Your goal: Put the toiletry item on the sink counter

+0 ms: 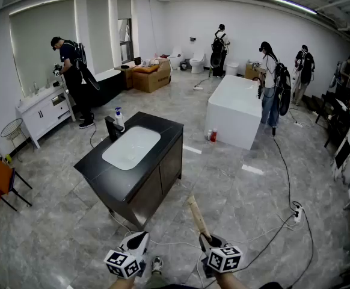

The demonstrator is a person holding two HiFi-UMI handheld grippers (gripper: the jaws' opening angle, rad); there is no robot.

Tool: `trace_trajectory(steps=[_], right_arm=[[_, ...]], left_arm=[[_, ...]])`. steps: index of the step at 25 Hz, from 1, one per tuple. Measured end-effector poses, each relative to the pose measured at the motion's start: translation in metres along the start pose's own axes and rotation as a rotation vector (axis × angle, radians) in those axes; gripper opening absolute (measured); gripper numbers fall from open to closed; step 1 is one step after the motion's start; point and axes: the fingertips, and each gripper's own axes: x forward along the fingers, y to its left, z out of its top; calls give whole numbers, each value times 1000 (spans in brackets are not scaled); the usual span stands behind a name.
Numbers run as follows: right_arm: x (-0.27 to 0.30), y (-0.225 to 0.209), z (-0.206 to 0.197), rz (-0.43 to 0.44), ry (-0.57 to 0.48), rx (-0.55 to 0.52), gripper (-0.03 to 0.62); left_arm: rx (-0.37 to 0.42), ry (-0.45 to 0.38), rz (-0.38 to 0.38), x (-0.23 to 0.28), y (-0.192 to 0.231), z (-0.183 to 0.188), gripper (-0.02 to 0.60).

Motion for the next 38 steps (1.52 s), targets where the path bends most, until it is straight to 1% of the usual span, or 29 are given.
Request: trace_trajectory(steps=[6, 13, 18, 23, 31, 38], right_arm=[[-1, 2, 4, 3, 1, -7, 40], [-5, -4, 12, 27, -7, 3, 41], [7, -8, 11, 42, -5, 31, 41], [36, -11, 23, 52, -1, 44, 43], [106, -22, 63, 25, -12, 52, 43], [181, -26, 103, 7, -37, 69, 43]], left_arm=[[-3, -2, -2, 0, -1, 4, 6], [-8, -14, 29, -1, -2, 5, 6], [-28, -14, 56, -1, 8, 0, 6], [-34, -12, 67, 22, 34, 5, 6], [-36, -22, 20, 88, 86, 35, 6], [-23, -18, -12, 140, 149, 65, 6]])
